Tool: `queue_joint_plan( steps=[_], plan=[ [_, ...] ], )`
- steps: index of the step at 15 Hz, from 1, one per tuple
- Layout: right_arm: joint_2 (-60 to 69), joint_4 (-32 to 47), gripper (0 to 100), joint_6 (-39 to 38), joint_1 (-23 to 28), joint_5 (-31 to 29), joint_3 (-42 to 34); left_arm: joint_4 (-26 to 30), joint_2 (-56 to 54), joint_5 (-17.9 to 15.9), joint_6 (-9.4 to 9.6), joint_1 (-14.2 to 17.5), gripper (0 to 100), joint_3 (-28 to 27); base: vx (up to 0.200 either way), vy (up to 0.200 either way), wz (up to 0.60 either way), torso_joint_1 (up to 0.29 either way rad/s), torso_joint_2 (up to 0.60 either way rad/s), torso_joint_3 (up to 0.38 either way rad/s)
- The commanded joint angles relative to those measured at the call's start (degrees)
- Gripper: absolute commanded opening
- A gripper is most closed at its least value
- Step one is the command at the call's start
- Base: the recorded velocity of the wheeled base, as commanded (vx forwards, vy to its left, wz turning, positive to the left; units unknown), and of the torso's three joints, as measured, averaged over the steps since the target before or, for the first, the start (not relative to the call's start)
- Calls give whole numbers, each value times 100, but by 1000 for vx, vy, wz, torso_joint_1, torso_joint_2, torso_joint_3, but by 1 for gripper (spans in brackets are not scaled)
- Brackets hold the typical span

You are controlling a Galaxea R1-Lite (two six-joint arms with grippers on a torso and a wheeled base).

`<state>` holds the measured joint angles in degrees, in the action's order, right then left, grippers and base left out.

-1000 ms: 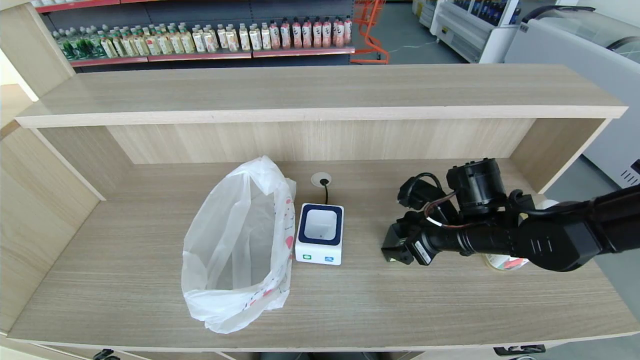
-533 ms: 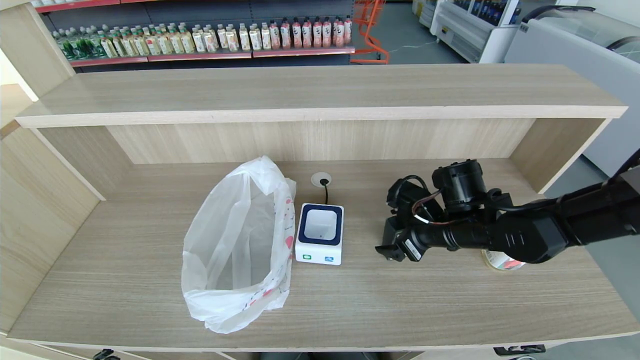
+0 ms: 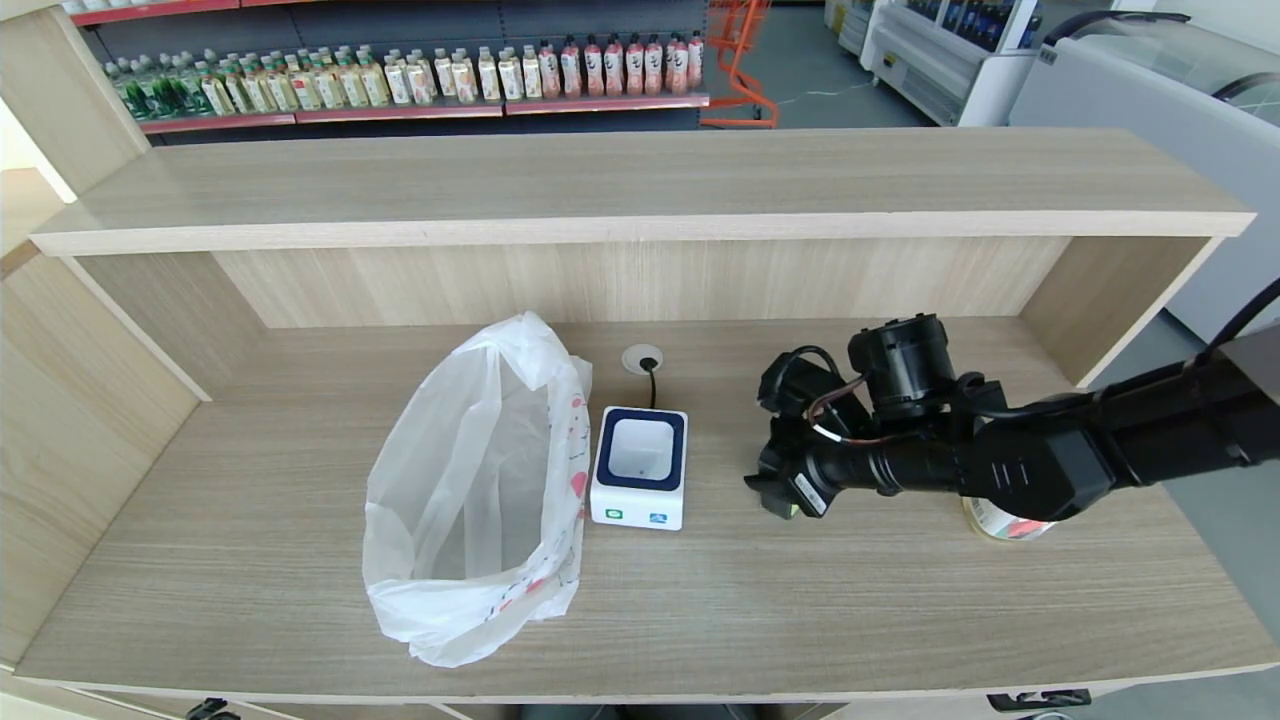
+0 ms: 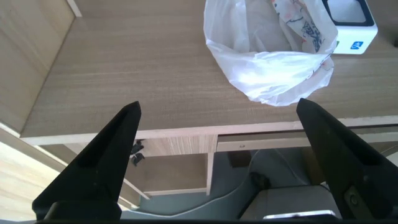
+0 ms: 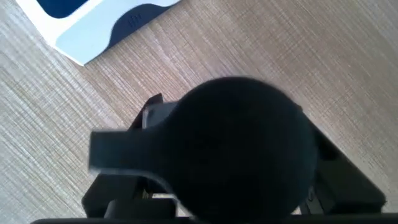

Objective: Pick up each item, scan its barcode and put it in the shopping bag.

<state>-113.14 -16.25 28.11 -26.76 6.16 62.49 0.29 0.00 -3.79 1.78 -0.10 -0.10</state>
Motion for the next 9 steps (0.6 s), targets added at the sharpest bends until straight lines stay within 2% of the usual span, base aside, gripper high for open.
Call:
queue_joint_plan(
  steps=[1,6,7,9],
  plan=[
    [82,-1,0,1,-5,0,-61,6,9,1,-2,1,100,1,0,0,0,0,0,0],
    [486,-10,0,-104,4,44,-281,-3,9,1,-2,1,100,1,0,0,0,0,0,0],
    [609,-19,0,-271,13,52,-290,-3,9,1,-2,1,100,1,0,0,0,0,0,0],
    [978,-10,0,-1212,92,61,-290,-3,9,1,-2,1,100,1,0,0,0,0,0,0]
  ],
)
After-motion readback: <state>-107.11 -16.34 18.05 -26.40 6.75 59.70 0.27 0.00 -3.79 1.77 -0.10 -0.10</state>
